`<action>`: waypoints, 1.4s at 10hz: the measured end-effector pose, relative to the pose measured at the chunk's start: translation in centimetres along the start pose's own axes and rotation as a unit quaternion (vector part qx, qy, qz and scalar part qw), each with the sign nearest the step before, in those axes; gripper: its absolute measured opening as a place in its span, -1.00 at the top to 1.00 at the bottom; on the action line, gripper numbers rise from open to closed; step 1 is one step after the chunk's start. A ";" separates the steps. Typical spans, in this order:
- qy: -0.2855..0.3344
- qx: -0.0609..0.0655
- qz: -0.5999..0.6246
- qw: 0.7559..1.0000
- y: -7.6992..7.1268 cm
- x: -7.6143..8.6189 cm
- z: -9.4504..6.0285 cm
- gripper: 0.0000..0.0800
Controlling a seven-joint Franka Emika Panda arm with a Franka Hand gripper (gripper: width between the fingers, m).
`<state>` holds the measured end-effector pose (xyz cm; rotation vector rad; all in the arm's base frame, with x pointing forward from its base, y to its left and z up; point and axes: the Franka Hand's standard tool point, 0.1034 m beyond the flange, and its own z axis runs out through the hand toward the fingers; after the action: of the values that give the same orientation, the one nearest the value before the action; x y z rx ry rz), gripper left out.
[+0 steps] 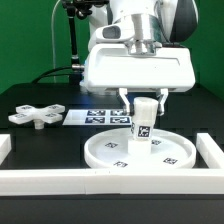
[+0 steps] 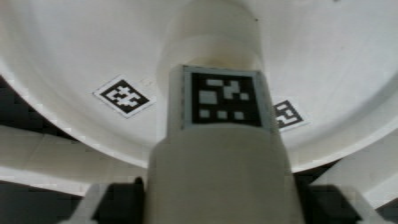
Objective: Assemble round table
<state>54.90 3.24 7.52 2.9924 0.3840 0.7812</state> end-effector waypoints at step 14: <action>-0.064 0.030 0.001 0.997 0.1 1.5 -2.5 -0.62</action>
Offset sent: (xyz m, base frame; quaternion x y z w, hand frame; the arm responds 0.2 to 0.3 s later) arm -0.0060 -0.0081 0.0142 -0.0104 -0.0205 -0.0108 0.9997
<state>54.96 3.38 10.40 3.0772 0.4074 0.5837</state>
